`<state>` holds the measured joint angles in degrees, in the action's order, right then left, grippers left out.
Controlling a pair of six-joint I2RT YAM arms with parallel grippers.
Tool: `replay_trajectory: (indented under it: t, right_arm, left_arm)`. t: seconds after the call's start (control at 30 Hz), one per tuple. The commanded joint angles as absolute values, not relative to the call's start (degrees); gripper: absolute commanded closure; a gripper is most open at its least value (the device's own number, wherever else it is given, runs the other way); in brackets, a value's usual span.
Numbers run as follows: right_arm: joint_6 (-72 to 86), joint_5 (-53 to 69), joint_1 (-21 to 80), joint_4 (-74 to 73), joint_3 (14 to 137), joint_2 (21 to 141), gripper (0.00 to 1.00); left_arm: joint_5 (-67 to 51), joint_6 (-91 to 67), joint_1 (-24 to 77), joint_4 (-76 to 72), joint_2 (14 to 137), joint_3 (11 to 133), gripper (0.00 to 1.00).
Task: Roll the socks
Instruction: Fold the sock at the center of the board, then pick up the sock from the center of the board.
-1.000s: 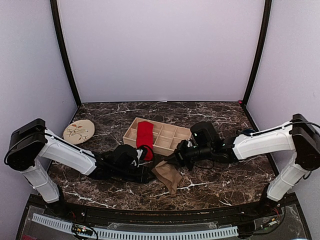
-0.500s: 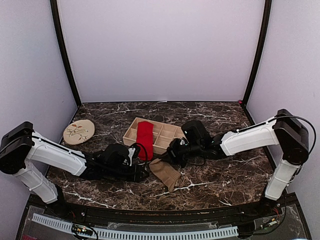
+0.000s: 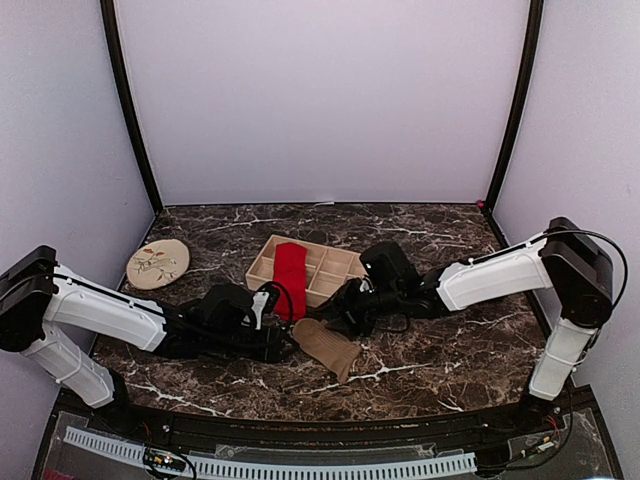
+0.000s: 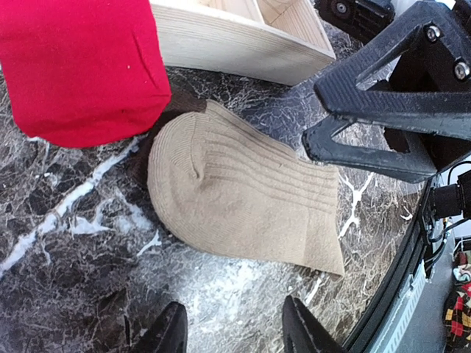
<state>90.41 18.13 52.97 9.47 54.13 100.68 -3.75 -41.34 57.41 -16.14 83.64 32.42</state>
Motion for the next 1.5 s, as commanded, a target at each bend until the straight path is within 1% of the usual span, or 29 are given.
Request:
replay_trajectory:
  t: [0.0, 0.1, 0.27, 0.43, 0.6, 0.7, 0.83, 1.13, 1.23, 1.47]
  right_arm:
    - [86.2, 16.2, 52.3, 5.7, 57.0, 99.3, 0.59]
    - [83.9, 14.7, 52.4, 3.0, 56.7, 97.2, 0.59]
    - [80.8, 10.2, 54.1, -3.3, 52.7, 90.1, 0.59]
    - [84.3, 6.2, 57.1, -3.6, 45.1, 83.3, 0.59]
    - [87.2, 3.8, 60.7, -2.9, 40.7, 81.0, 0.58]
    - [88.4, 3.0, 61.9, -1.7, 39.5, 81.0, 0.58]
    - [90.2, 2.5, 63.1, 1.6, 38.0, 82.6, 0.58]
    - [92.6, 3.0, 63.9, 9.8, 38.7, 90.9, 0.58]
    - [93.3, 2.3, 63.9, 10.4, 39.3, 93.2, 0.58]
    - [94.1, 1.9, 63.9, 9.2, 40.0, 94.4, 0.58]
  left_arm:
    - [-3.3, -39.1, 57.1, -13.7, 82.4, 33.7, 0.52]
    - [-3.0, -37.6, 57.1, -11.6, 83.3, 35.7, 0.51]
    - [-2.4, -35.4, 57.1, -9.4, 86.5, 39.0, 0.51]
    - [-2.5, -34.6, 57.0, -7.8, 90.1, 41.6, 0.51]
    - [-3.0, -34.9, 56.9, -6.9, 90.6, 41.5, 0.52]
    - [-3.3, -35.4, 56.9, -6.9, 89.5, 40.5, 0.51]
    - [-4.2, -34.7, 56.9, -6.8, 89.5, 40.2, 0.49]
    - [-4.9, -31.8, 56.5, -5.6, 91.2, 41.6, 0.47]
    - [-5.2, -30.5, 56.0, -5.4, 91.8, 42.4, 0.47]
    - [-6.6, -28.8, 54.8, -6.3, 93.3, 43.3, 0.47]
